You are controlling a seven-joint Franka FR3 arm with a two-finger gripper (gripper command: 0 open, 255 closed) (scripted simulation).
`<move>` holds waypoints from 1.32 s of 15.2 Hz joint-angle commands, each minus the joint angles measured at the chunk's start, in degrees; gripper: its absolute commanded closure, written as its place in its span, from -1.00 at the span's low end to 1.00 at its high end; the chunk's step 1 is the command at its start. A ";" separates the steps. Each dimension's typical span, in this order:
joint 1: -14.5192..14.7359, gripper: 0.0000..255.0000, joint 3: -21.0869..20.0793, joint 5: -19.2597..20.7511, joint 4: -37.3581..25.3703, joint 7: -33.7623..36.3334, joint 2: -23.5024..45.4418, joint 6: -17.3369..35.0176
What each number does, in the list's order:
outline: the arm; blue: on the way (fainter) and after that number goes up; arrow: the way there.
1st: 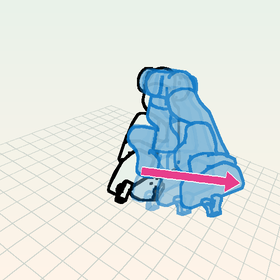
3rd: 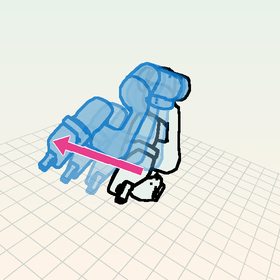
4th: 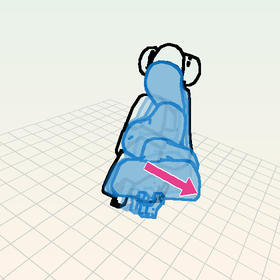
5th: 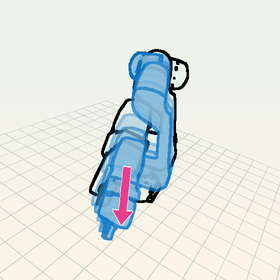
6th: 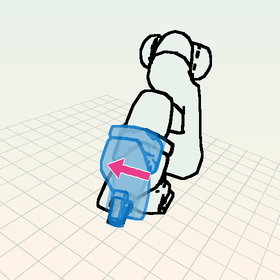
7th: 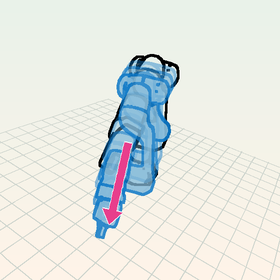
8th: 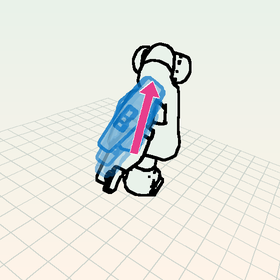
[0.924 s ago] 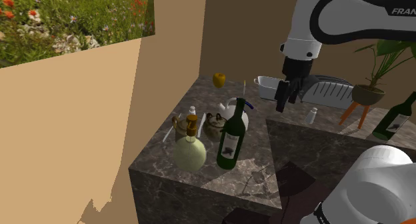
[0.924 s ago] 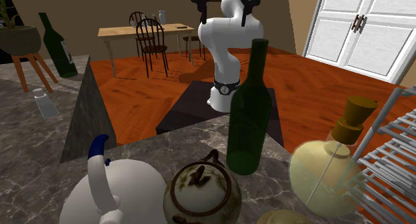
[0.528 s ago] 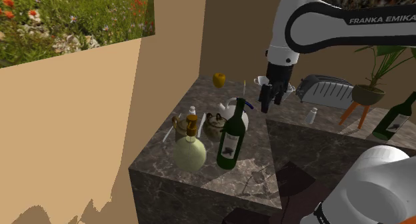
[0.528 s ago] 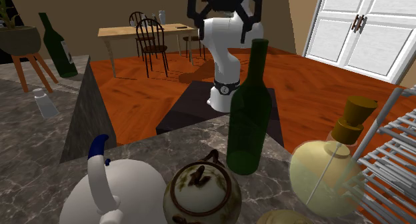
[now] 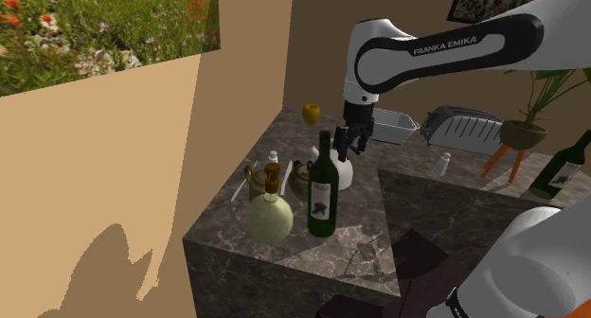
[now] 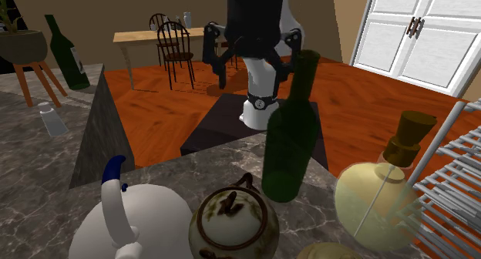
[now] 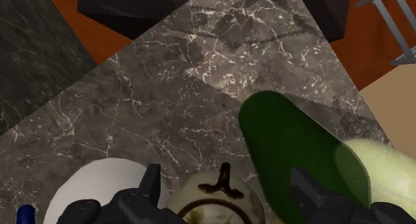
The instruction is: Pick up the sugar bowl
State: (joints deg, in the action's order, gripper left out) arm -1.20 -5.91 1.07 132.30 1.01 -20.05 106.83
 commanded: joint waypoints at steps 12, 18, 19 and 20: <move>-0.42 -1.00 -0.82 4.05 -19.40 4.18 28.11 8.35; -0.38 -1.00 -0.73 4.50 -17.15 4.68 30.11 12.56; -0.37 -1.00 -0.70 4.64 -16.64 4.82 30.70 13.65; -0.37 -1.00 -0.70 4.64 -16.63 4.82 30.69 13.65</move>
State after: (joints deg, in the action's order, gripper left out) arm -1.56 -6.62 5.65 115.58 5.80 10.41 120.12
